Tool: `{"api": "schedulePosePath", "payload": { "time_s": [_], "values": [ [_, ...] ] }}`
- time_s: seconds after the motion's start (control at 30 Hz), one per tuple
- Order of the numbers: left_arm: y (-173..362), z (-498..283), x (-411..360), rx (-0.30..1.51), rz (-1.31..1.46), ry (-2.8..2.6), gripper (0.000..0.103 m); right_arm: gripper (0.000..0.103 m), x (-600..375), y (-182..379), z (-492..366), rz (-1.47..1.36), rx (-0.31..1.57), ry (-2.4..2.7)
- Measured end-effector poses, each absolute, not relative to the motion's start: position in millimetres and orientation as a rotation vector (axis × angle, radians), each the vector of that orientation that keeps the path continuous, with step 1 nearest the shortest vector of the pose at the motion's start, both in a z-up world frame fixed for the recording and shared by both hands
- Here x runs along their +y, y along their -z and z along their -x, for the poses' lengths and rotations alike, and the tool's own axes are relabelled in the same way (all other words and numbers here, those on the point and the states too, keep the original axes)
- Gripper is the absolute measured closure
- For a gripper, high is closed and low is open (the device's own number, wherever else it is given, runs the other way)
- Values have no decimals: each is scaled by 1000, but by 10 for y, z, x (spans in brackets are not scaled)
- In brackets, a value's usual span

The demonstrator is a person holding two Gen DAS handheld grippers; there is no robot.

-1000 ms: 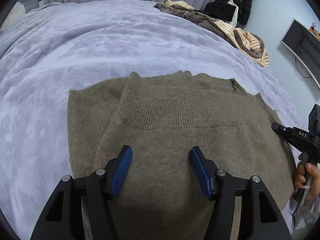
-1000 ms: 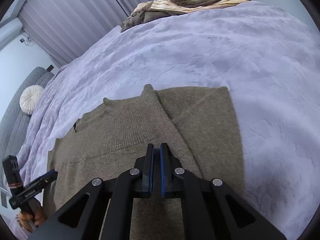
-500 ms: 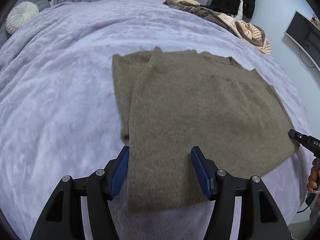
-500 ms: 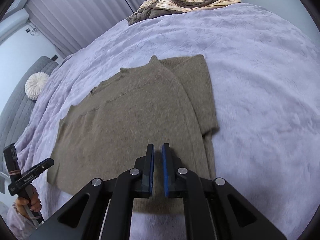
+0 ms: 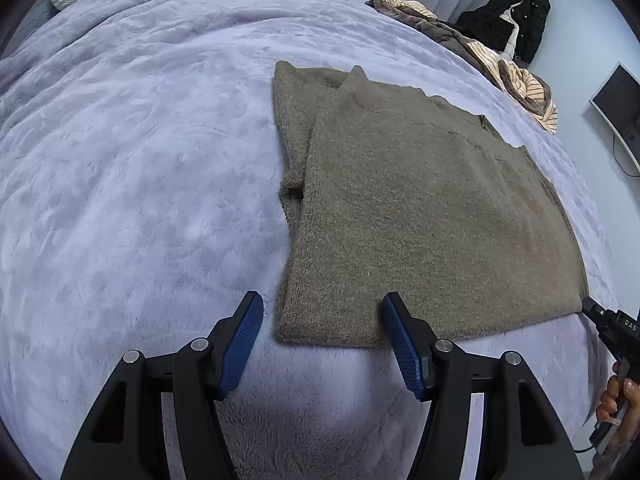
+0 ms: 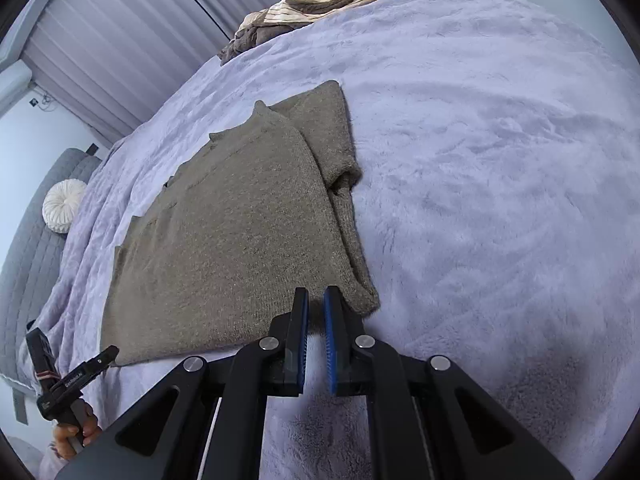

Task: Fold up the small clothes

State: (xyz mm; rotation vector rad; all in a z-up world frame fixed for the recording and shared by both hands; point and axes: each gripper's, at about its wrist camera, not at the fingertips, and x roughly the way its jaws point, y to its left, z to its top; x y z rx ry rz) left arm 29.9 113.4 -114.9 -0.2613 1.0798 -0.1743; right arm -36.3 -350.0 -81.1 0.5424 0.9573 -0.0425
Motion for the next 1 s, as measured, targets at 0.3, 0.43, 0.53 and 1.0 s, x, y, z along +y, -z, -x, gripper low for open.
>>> {"api": "schedulePosePath", "payload": {
  "time_s": [0.3,0.43,0.53,1.0],
  "values": [
    [1106,-182,1172,1084,277,147,40,94,-3493,845,550,-576,969,80],
    [1102,-140,1203,1084,292,143,40,94,-3499,828,643,-590,964,73],
    [1102,-149,1308,1090,383,153,40,90,-3461,803,717,-591,962,54],
    [1313,-371,1545,1122,831,221,90,51,-3650,1108,427,-1049,851,7]
  ]
}}
